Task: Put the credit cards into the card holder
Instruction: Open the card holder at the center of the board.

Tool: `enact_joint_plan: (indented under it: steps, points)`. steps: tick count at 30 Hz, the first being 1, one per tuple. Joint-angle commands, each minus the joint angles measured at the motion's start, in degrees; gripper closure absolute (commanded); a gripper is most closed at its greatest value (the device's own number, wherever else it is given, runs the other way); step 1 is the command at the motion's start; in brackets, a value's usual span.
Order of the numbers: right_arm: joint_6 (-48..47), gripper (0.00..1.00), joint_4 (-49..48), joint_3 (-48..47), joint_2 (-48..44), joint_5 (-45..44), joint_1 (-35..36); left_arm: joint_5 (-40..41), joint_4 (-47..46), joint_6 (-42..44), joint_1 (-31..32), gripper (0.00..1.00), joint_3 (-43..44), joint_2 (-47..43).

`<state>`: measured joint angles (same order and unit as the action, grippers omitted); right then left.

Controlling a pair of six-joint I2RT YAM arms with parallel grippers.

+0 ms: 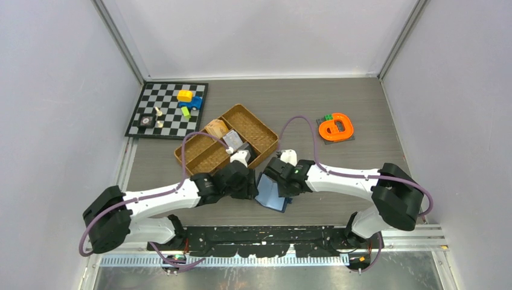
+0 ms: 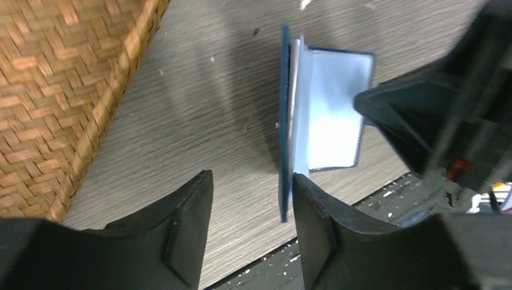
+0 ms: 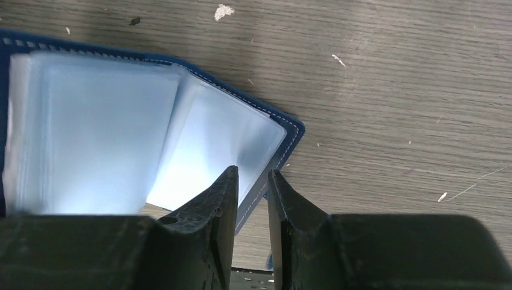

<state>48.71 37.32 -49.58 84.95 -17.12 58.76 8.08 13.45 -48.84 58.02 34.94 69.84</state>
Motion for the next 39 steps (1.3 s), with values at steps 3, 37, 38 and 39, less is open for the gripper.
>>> enact_joint_plan:
  steps: [3, 37, 38, 39]
  points:
    - [1.6, 0.71, -1.6, 0.2, 1.1, -3.8, 0.4, 0.4, 5.3, 6.1, 0.2, 0.39, 5.4, -5.8]
    - [-0.1, 0.47, -9.0, -8.0, 4.1, 2.5, 0.3, -11.7, 2.6, 6.6, -8.6, 0.25, 0.8, -11.3]
    - [-0.1, 0.49, -9.5, -8.3, 5.0, 3.1, 0.3, -12.2, 3.0, 6.9, -9.1, 0.25, 1.0, -11.3]
    - [0.1, 0.51, -9.9, -8.5, 5.9, 3.5, 0.3, -12.6, 3.3, 7.1, -9.3, 0.25, 0.9, -11.3]
